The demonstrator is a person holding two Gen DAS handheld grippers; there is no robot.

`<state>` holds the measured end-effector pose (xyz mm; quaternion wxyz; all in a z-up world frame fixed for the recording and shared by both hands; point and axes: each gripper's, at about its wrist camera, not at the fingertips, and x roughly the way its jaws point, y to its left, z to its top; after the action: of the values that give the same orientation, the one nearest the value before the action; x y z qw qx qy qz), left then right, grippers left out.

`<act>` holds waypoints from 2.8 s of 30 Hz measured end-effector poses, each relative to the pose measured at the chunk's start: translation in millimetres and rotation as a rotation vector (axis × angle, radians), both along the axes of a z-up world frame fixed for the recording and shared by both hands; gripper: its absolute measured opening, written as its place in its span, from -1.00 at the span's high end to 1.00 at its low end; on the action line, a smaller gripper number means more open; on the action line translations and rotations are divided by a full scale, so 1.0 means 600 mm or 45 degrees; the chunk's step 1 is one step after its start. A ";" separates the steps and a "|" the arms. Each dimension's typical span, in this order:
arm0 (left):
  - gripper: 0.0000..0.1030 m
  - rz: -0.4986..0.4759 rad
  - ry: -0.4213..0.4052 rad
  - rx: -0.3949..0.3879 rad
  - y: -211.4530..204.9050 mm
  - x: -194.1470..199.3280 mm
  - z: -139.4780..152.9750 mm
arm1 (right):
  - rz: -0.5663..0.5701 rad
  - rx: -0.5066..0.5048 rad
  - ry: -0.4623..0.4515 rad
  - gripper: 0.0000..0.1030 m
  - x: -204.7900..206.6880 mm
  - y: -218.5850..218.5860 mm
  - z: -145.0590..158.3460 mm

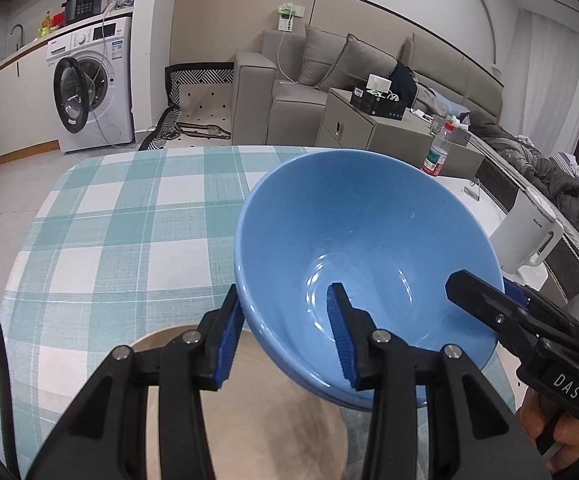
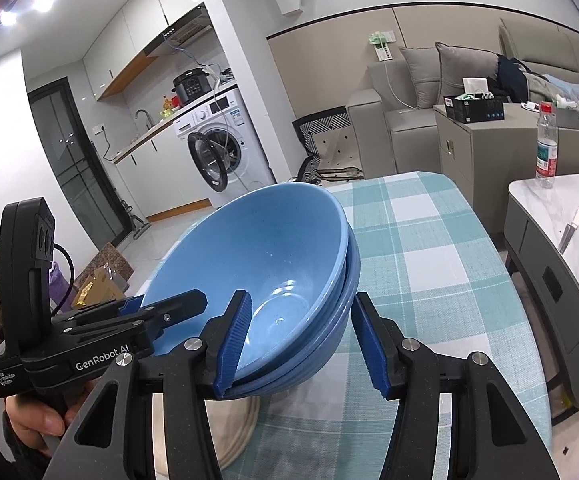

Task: Organize plates and bowls
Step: 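Carry the nested blue bowls toward the cream plate stack with the right tool, then lower the nested bowls onto the cream plates and open the right tool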

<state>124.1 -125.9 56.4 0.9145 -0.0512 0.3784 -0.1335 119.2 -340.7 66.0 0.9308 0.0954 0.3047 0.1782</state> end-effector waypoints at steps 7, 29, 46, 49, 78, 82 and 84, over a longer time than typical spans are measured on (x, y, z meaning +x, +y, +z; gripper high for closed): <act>0.21 0.038 -0.027 -0.016 0.024 -0.019 0.012 | 0.042 -0.004 -0.029 -0.03 -0.014 0.021 0.014; 0.21 0.170 -0.071 -0.030 0.100 -0.074 0.009 | 0.198 -0.007 -0.026 -0.03 -0.036 0.099 0.017; 0.21 0.260 -0.046 -0.015 0.147 -0.097 -0.020 | 0.283 -0.050 0.016 -0.03 -0.036 0.158 -0.012; 0.21 0.265 -0.032 -0.020 0.153 -0.098 -0.028 | 0.293 -0.060 0.024 -0.03 -0.035 0.164 -0.016; 0.19 0.253 0.040 -0.024 0.162 -0.106 -0.063 | 0.327 -0.107 0.110 -0.03 -0.016 0.180 -0.055; 0.13 0.246 0.046 -0.023 0.160 -0.106 -0.065 | 0.335 -0.119 0.110 -0.03 -0.018 0.182 -0.055; 0.05 0.235 0.047 -0.020 0.159 -0.106 -0.065 | 0.344 -0.117 0.109 -0.07 -0.018 0.182 -0.054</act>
<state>60.3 -30.8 17.7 0.9154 -0.0954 0.3878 -0.0506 108.2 -231.2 33.5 0.8878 0.0184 0.3621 0.2834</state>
